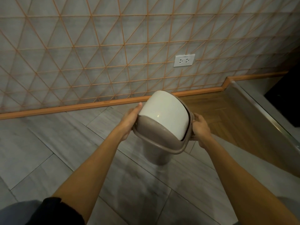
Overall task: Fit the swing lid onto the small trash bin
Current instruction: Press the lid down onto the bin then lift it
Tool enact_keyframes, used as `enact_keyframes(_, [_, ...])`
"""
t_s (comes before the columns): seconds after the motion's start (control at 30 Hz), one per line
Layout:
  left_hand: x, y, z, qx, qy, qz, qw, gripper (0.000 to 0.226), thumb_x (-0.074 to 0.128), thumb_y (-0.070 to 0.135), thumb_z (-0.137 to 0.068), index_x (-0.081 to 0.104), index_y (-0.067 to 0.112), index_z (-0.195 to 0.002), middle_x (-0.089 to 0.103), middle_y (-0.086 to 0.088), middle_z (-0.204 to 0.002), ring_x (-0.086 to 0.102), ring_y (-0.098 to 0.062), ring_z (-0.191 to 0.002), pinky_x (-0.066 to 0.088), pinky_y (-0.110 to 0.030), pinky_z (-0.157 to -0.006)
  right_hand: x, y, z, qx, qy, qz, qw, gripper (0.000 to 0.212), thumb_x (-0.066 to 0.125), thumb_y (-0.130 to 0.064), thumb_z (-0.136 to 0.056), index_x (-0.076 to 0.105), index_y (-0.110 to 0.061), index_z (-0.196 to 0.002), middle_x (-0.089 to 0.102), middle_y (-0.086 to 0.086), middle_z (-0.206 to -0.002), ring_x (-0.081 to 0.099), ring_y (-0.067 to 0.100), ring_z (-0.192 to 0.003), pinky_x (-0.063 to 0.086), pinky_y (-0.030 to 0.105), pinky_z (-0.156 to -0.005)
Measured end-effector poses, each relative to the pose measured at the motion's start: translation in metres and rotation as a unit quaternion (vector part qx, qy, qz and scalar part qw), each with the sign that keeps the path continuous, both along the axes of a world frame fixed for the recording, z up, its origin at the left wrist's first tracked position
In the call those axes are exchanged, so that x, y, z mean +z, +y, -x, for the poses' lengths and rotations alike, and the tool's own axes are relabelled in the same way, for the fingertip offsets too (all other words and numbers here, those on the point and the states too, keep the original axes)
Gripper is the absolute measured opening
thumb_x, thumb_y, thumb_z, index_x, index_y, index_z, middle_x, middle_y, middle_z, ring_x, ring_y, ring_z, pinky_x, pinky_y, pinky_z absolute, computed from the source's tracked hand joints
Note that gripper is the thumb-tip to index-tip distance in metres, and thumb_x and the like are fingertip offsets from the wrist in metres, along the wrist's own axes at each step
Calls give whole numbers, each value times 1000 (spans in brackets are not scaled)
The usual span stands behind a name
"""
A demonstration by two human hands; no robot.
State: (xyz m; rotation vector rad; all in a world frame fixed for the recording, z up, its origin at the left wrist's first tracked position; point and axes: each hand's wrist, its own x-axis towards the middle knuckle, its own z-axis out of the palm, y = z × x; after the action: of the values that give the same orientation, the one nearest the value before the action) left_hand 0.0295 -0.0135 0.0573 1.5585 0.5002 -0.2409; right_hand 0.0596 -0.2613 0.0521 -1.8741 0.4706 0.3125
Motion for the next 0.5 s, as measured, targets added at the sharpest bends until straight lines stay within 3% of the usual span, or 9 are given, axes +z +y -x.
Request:
enact_keyframes(0.1, [-7, -3, 4, 84, 13, 10, 996, 82, 45, 73, -80, 39, 25, -147, 49, -6, -146, 48, -27, -127, 41, -52, -105, -2, 5, 16, -40, 23, -39, 998, 41, 31, -7, -92, 41, -18, -129, 60, 17, -108, 64, 33, -82, 56, 38, -46])
enact_keyframes(0.23, [-5, -11, 29, 208, 75, 75, 972, 72, 35, 63, -94, 24, 25, -153, 34, -10, -156, 37, -37, -137, 36, -64, -103, -10, 13, 34, -64, 78, -94, 990, 35, 39, -13, -88, 43, -10, -122, 61, 22, -111, 68, 38, -87, 60, 48, -54])
enact_keyframes(0.3, [-2, -22, 50, 211, 110, 109, 965, 73, 36, 65, -94, 20, 25, -154, 29, -13, -157, 35, -41, -137, 38, -67, -99, -6, 15, 33, -46, 74, -49, 995, 46, 40, -15, -88, 38, -9, -133, 55, 20, -127, 63, 40, -102, 60, 49, -68])
enact_keyframes(0.33, [0, -29, 61, 202, 114, 119, 965, 75, 37, 66, -93, 18, 27, -154, 28, -14, -157, 35, -42, -137, 41, -66, -94, -3, 15, 30, -38, 49, -10, 998, 53, 40, -14, -88, 33, -11, -140, 49, 17, -137, 55, 39, -116, 56, 52, -83])
enact_keyframes(0.4, [1, -43, 76, 181, 101, 129, 970, 78, 41, 66, -92, 12, 30, -155, 28, -13, -158, 36, -41, -137, 46, -62, -85, 7, 16, 27, -21, -31, 38, 999, 59, 37, -12, -89, 29, -16, -148, 35, 10, -153, 35, 33, -138, 35, 50, -110])
enact_keyframes(0.43, [1, -49, 79, 173, 91, 134, 971, 79, 43, 64, -91, 10, 32, -155, 30, -11, -158, 38, -39, -136, 47, -61, -85, 12, 17, 27, -12, -59, 43, 997, 58, 35, -12, -91, 31, -18, -148, 34, 8, -155, 30, 29, -141, 28, 46, -114])
enact_keyframes(0.5, [2, -58, 80, 166, 70, 139, 974, 79, 47, 60, -92, 9, 32, -155, 34, -8, -155, 46, -32, -127, 47, -61, -90, 16, 19, 28, -3, -80, 45, 996, 52, 32, -13, -94, 40, -18, -145, 41, 7, -151, 35, 27, -139, 28, 39, -112])
